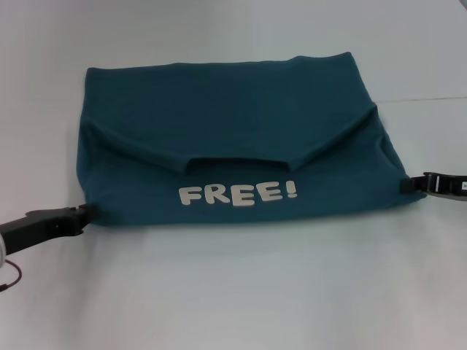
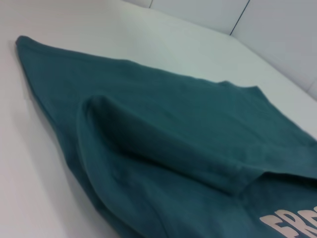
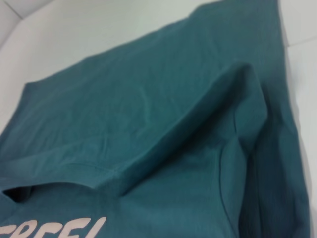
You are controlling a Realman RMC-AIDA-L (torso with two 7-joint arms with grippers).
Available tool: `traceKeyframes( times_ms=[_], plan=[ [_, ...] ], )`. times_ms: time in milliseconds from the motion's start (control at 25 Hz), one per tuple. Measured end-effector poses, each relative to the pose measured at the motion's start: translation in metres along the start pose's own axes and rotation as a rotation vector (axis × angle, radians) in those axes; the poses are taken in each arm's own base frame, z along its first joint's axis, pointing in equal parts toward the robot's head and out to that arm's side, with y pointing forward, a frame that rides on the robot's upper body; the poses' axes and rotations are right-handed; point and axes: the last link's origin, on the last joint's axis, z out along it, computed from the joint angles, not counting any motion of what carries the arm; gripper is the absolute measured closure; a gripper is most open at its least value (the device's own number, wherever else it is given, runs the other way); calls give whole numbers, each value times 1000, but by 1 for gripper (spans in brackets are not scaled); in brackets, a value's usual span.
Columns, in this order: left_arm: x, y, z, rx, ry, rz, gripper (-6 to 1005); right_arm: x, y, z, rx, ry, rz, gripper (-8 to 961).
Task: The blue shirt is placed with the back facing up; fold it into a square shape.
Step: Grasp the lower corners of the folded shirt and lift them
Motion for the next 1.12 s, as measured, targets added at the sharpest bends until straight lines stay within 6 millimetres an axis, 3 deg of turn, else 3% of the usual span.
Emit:
traceKeyframes(
  times_ms=[40,560,800,1120],
  plan=[
    [0,-1,-3,-3,3,-7,995,0,0,-3,-9,-3,-5,917],
    [-3,-4,-63,-113,90,-109,995,19,5,-32,-132,32,-56,918],
    [-19,-3,-89,-147,97,-137,995,38,4,-49,-183,64,-73,918],
    [-43,6,-108,-203,56,-164,996,70,-2,-79,-228,70,-99,918]
  ],
)
